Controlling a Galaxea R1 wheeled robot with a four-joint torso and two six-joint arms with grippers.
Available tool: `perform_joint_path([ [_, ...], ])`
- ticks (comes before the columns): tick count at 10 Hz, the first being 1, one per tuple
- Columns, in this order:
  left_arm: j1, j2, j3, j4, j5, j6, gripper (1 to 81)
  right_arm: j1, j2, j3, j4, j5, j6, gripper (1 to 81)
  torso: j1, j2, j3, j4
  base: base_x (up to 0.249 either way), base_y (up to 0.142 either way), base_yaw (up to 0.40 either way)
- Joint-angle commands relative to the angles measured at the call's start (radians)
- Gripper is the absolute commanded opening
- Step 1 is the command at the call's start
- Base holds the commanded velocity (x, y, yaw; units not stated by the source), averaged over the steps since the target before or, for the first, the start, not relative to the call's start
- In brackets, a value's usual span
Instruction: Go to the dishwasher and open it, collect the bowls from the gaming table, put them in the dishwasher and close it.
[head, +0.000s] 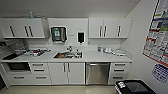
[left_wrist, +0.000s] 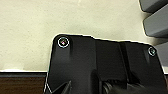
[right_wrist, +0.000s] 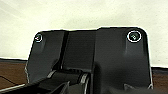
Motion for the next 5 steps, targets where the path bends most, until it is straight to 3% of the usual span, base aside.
perform_joint_path([
  [1, -0.059, 0.0, -0.002, 0.003, 0.04, 0.009, 81.1, 0.067, 0.007, 0.004, 0.007, -0.045, 0.002, 81.1, 0.0, 0.0, 0.0, 0.0, 0.108, 0.064, 0.0],
  [5, -0.059, 0.0, -0.001, 0.005, 0.04, 0.009, 81.1, 0.07, 0.007, 0.005, 0.007, -0.045, 0.004, 81.1, 0.0, 0.0, 0.0, 0.0, 0.13, 0.065, 0.0],
])
